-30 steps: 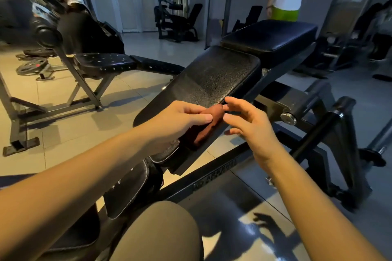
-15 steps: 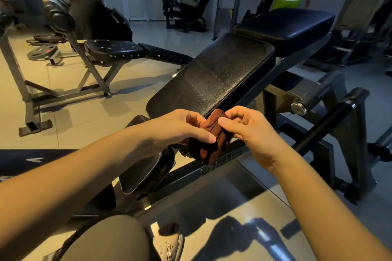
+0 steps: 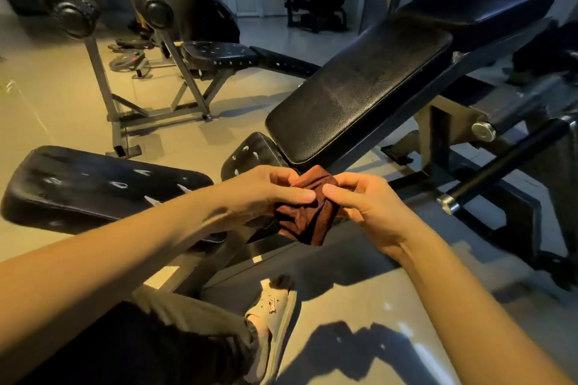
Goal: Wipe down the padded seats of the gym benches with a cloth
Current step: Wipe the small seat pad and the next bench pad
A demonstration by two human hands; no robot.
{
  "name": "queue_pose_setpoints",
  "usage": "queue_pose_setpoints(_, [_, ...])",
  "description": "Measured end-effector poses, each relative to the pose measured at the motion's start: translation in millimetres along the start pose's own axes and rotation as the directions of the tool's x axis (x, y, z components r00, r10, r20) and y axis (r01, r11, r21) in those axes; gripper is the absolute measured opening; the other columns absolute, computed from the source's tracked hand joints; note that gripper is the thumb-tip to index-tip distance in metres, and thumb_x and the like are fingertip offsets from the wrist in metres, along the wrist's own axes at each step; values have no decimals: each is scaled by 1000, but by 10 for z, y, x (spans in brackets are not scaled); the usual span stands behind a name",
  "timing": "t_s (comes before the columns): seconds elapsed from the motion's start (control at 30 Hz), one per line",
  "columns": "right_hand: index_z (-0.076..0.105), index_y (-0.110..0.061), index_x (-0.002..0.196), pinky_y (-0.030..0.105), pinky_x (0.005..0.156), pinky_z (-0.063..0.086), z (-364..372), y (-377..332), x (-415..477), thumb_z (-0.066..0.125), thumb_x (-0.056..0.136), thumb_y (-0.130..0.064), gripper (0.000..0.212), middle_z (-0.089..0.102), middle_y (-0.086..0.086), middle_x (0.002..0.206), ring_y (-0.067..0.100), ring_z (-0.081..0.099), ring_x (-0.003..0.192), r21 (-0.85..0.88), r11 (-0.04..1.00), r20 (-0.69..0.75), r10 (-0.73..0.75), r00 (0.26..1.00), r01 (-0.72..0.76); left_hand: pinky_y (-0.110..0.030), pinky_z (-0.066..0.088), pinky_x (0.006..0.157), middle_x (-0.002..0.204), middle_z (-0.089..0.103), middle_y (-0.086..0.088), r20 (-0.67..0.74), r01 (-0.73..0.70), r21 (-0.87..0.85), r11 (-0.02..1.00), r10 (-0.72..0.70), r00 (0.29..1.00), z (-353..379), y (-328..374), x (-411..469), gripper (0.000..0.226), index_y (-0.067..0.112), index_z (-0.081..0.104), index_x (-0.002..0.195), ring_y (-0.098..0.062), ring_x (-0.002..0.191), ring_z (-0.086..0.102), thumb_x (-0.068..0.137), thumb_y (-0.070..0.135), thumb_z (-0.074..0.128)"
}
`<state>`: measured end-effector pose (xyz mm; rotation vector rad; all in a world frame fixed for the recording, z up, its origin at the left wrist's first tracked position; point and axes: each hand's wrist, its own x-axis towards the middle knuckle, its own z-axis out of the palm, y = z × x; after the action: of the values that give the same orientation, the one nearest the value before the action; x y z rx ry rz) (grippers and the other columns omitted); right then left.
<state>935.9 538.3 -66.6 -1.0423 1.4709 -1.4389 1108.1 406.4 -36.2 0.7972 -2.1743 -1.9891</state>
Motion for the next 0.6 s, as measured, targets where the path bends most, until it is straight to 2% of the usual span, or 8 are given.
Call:
queue_pose_setpoints(0.13, [72, -9, 109, 25, 80, 58, 51, -34, -145, 61, 98, -10, 15, 77, 8, 101, 19, 73, 99, 23, 999, 134, 20, 991, -23, -31, 61, 76, 109, 66, -21, 1, 35, -172, 985, -35, 999, 81, -140, -256, 41, -9, 55, 124, -30, 97, 68, 95, 18, 65])
queue_pose_setpoints(0.23, [72, -7, 113, 27, 80, 58, 140, -7, -161, 58, 101, -12, 19, 76, 11, 105, 21, 73, 99, 59, 997, 148, 40, 988, -49, -31, 60, 74, 107, 71, -16, -75, 34, -253, 967, -54, 996, 138, -192, -410, 27, -1, 62, 114, -26, 95, 72, 95, 18, 66])
queue_pose_setpoints(0.3, [72, -3, 113, 30, 79, 58, 227, 74, -135, 56, 101, -10, 21, 75, 13, 103, 21, 71, 95, 111, 992, 101, 54, 993, -65, -31, 59, 76, 106, 75, -10, -107, 68, -197, 978, -90, 990, 179, -196, -432, 28, 5, 66, 109, -21, 95, 74, 92, 27, 71])
queue_pose_setpoints(0.37, [72, 0, 113, 34, 78, 59, 315, 186, -92, 55, 102, -9, 23, 75, 13, 100, 21, 70, 92, 173, 980, 53, 85, 995, -93, -31, 59, 83, 107, 77, -7, -145, 158, -48, 986, -163, 976, 227, -198, -361, 38, 11, 69, 114, -20, 97, 75, 86, 35, 78])
queue_pose_setpoints(0.43, [72, -1, 110, 34, 75, 59, 377, 283, -61, 53, 102, -9, 22, 75, 11, 97, 20, 70, 89, 243, 961, 10, 132, 991, -131, -34, 59, 92, 106, 76, -8, -215, 216, 39, 976, -203, 955, 248, -249, -240, 40, 13, 72, 113, -22, 98, 74, 81, 35, 83])
queue_pose_setpoints(0.53, [75, -4, 102, 36, 77, 57, 440, 452, -6, 56, 99, -11, 20, 76, 11, 94, 21, 69, 89, 264, 951, -85, 191, 978, -163, -39, 58, 96, 103, 77, -7, -310, 197, 5, 980, -186, 932, 207, -497, -88, 40, 12, 73, 110, -22, 96, 74, 77, 30, 87])
queue_pose_setpoints(0.6, [76, -6, 105, 41, 82, 58, 517, 565, 70, 63, 98, -24, 23, 77, 12, 99, 24, 72, 92, 216, 960, -113, 204, 972, -176, -38, 59, 93, 101, 77, -8, -334, 151, -34, 988, -154, 930, 159, -703, -13, 37, 12, 71, 107, -21, 94, 75, 77, 27, 87])
